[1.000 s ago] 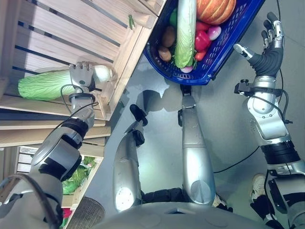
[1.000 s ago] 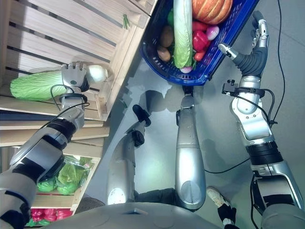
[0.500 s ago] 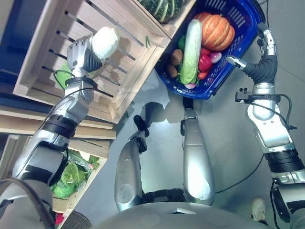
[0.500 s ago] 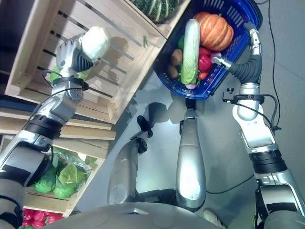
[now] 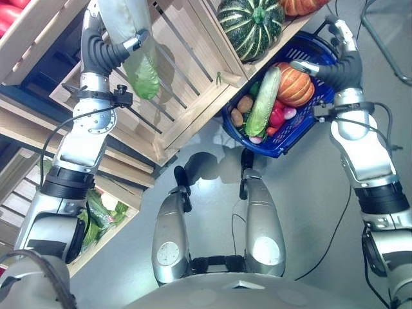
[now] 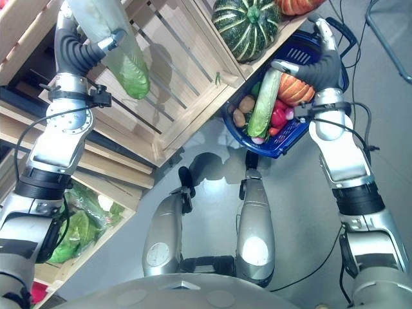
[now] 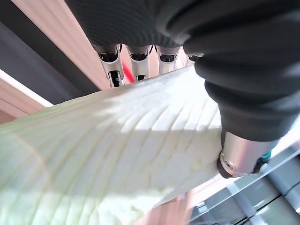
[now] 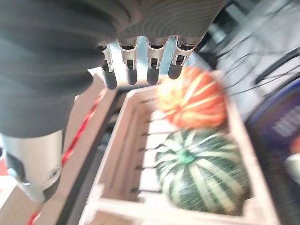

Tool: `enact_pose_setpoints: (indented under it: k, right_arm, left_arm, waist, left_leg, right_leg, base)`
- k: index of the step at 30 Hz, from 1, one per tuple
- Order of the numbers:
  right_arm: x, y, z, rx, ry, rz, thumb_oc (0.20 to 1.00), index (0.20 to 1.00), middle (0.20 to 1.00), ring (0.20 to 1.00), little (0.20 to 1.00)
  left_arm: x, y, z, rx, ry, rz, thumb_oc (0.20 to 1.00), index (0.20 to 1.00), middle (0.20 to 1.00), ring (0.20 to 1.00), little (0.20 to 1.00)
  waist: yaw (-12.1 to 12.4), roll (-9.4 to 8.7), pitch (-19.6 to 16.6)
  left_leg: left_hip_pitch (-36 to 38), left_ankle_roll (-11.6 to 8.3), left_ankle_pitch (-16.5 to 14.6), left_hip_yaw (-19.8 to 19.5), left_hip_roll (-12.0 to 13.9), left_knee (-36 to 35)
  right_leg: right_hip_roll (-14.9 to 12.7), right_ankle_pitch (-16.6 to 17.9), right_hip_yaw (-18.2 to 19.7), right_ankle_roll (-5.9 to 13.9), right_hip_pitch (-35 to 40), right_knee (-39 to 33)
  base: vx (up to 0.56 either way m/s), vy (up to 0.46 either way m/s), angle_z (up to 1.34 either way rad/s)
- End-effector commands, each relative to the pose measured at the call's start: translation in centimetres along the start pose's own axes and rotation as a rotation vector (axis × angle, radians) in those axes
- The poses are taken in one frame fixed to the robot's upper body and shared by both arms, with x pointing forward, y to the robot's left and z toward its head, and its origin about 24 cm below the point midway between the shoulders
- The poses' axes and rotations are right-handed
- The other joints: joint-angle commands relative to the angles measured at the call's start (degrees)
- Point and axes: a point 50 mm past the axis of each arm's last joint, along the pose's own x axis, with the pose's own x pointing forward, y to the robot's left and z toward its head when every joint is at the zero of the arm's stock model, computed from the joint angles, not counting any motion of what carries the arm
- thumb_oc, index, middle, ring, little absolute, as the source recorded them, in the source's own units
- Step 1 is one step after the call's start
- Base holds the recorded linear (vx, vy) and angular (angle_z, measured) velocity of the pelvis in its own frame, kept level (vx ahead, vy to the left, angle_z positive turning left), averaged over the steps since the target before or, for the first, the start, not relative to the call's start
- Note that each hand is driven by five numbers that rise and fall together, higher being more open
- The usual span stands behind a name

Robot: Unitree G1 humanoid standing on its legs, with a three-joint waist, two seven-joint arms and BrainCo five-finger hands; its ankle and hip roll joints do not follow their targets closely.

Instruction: Pick up fruits and vegetables into the basket

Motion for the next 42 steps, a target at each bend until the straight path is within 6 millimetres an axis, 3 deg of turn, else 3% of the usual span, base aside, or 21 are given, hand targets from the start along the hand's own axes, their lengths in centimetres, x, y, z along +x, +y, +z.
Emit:
enact_pose_setpoints:
  k: [1,10,20,27,42]
  right_arm:
    - [0.5,2.3,2.5,0.056,-0.074,0.109,1.000,1.000,1.000,1.000,1.000]
    - [1.0,7.8,3.1,0.254,0.056,0.392,1.000,1.000,1.000,1.000,1.000]
    - [0.3,12.2,2.9,0.249,0.122,0.589,1.000,1.000,1.000,1.000,1.000]
    - [0.1,13.7,3.6,0.242,0.107,0.644,1.000,1.000,1.000,1.000,1.000]
    - [-0.8,15.7,6.3,0.356,0.020,0.793,1.000,1.000,1.000,1.000,1.000]
  left_arm:
    - [0.4,0.5,4.5,-0.200,-0.256,-0.031,0.200,0.200,0.200,0.200,0.200]
    - [0.1,-3.6,4.5,-0.390,-0.224,-0.308,0.200,0.200,0.200,0.200,0.200]
    - [-1.8,-7.5,5.5,-0.527,-0.278,-0.681,0.200,0.200,0.200,0.200,0.200]
    - [-2.9,-9.1,5.6,-0.587,-0.292,-0.854,0.200,0.200,0.200,0.200,0.200]
    - [-4.4,-10.8,6.2,-0.617,-0.355,-1.002,0.200,0.200,0.200,0.200,0.200]
  waist:
    - [1.1,-3.00,-7.1]
    - [3.3,-4.72,-10.0]
    - [4.4,-4.93,-11.0]
    - [4.8,-4.73,-11.1]
    - [5.1,-4.48,-10.8]
  left_leg:
    - [-0.5,2.85,0.7,1.1,-1.9,0.2]
    - [3.3,2.62,0.2,0.3,-1.4,-0.9]
    - [5.2,2.43,-0.2,0.2,-1.1,-1.5]
    - [5.8,2.44,-0.3,-0.1,-1.1,-1.8]
    - [6.3,2.35,-0.3,-0.4,-1.1,-2.2]
  right_leg:
    - [-2.3,-1.8,-0.1,2.20,5.4,-1.2]
    - [-2.5,-1.8,-1.1,1.92,10.3,-3.4]
    - [-3.1,-1.5,-1.7,1.86,13.0,-5.2]
    - [-3.4,-1.4,-1.6,1.88,13.5,-5.6]
    - [-3.8,-1.1,-1.7,2.20,13.6,-5.7]
  base:
    - [0.10,-0.060,0.12]
    - [0.08,-0.050,0.05]
    - [0.03,-0.002,0.04]
    - [0.00,0.009,0.00]
    - [0.00,0.002,0.00]
